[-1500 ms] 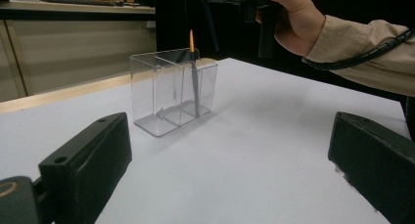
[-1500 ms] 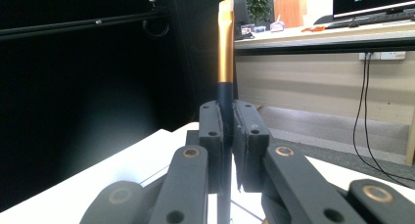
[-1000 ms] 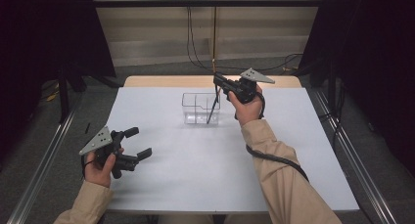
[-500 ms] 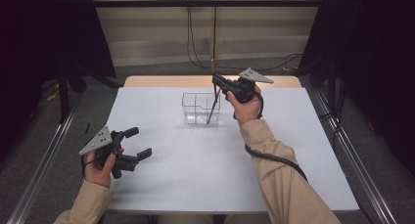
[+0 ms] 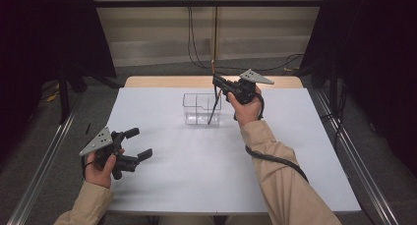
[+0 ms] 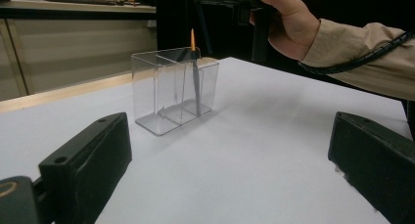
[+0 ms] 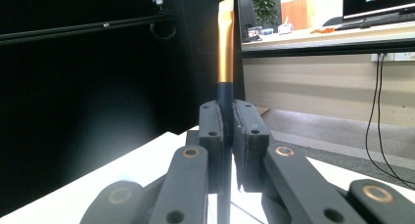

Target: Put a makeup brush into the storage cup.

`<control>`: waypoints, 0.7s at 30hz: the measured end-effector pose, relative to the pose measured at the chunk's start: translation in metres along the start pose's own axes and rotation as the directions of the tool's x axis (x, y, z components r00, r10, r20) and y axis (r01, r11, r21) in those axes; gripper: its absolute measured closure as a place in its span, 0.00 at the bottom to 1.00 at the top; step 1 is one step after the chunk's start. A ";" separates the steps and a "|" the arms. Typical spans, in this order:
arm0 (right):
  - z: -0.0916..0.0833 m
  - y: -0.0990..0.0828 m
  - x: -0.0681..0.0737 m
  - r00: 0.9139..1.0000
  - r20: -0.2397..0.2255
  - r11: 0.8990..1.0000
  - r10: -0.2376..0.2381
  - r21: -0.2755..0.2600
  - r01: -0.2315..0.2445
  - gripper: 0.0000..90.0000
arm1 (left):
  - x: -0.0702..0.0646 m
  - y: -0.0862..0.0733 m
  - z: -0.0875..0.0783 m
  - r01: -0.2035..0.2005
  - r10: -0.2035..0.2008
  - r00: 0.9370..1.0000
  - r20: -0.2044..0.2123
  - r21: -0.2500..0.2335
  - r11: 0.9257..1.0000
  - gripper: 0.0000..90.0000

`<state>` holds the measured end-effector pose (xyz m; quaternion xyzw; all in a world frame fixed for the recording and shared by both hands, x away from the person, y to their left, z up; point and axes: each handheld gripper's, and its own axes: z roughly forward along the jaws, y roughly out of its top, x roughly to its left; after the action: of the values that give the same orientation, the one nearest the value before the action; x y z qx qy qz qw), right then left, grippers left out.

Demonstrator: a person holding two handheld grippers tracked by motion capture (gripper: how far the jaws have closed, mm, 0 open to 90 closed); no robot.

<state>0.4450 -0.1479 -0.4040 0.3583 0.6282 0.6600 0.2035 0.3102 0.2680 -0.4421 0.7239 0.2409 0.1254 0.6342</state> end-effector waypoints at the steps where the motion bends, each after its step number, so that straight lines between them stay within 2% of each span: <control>1: 0.000 0.000 0.000 1.000 0.000 1.000 -0.004 -0.002 0.004 0.93 | 0.000 0.000 0.000 0.001 -0.001 1.000 0.000 -0.001 1.000 0.03; 21: -0.001 -0.012 -0.003 1.000 0.001 1.000 0.008 0.020 -0.008 0.93 | 0.000 0.000 0.000 0.000 0.000 1.000 0.002 0.002 1.000 0.02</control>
<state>0.4444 -0.1493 -0.4168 0.3631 0.6331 0.6544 0.1976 0.3104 0.2677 -0.4426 0.7246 0.2404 0.1247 0.6337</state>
